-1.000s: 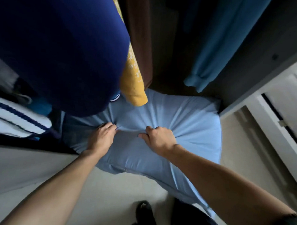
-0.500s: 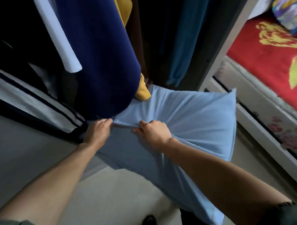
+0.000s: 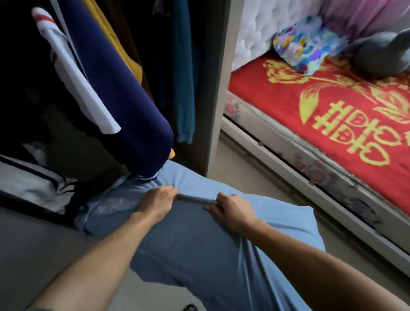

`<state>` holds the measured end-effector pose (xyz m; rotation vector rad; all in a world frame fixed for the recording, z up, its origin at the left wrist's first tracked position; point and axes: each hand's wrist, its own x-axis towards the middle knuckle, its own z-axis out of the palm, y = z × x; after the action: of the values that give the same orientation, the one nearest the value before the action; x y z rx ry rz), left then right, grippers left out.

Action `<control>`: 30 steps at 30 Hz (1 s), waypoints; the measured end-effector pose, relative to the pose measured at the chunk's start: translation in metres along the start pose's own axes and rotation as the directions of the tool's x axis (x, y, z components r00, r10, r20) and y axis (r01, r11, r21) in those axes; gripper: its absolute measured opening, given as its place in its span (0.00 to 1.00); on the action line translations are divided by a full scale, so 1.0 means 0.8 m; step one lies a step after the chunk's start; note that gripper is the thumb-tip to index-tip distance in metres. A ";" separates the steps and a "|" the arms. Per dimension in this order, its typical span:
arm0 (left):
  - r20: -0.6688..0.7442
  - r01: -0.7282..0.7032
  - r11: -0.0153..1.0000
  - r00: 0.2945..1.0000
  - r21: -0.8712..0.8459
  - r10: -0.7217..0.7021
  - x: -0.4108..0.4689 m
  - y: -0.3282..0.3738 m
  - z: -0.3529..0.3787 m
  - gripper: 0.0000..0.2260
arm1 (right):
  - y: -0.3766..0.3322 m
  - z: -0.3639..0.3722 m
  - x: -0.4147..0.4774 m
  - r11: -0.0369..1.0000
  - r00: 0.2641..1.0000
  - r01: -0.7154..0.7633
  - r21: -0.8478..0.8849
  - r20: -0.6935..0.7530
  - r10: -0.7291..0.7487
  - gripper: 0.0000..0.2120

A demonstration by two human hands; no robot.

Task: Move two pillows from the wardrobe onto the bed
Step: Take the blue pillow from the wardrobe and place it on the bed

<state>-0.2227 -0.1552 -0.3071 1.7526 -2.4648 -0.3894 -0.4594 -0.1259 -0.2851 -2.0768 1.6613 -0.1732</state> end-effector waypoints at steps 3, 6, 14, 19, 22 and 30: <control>0.024 -0.080 0.997 0.997 0.011 0.080 0.014 0.059 -0.008 0.06 | 0.042 -0.047 -0.030 0.998 0.999 -0.046 -0.047 -0.008 0.046 0.22; 0.020 -0.161 0.986 0.987 -0.031 0.162 0.038 0.121 -0.013 0.06 | 0.093 -0.092 -0.054 0.993 0.997 -0.075 -0.092 -0.031 0.073 0.18; 0.013 -0.318 0.948 0.948 0.000 0.317 0.164 0.274 -0.025 0.07 | 0.245 -0.199 -0.076 0.990 0.995 -0.066 -0.127 -0.083 0.056 0.16; 0.025 -0.385 0.920 0.923 0.073 0.384 0.282 0.367 -0.023 0.06 | 0.372 -0.257 -0.041 0.987 0.986 -0.058 -0.149 -0.162 0.033 0.15; -0.006 -0.414 0.897 0.908 0.156 0.420 0.360 0.427 -0.033 0.02 | 0.451 -0.304 -0.001 0.985 0.974 -0.057 -0.161 -0.226 0.020 0.15; -0.049 -0.446 0.792 0.859 0.416 0.510 0.527 0.536 -0.095 0.12 | 0.577 -0.452 0.102 0.914 0.883 -0.106 -0.393 -0.459 -0.095 0.07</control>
<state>-0.7400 -0.4307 -0.1531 1.1018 -2.8713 0.3027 -0.9862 -0.3759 -0.1828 -2.4829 2.1417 -0.3845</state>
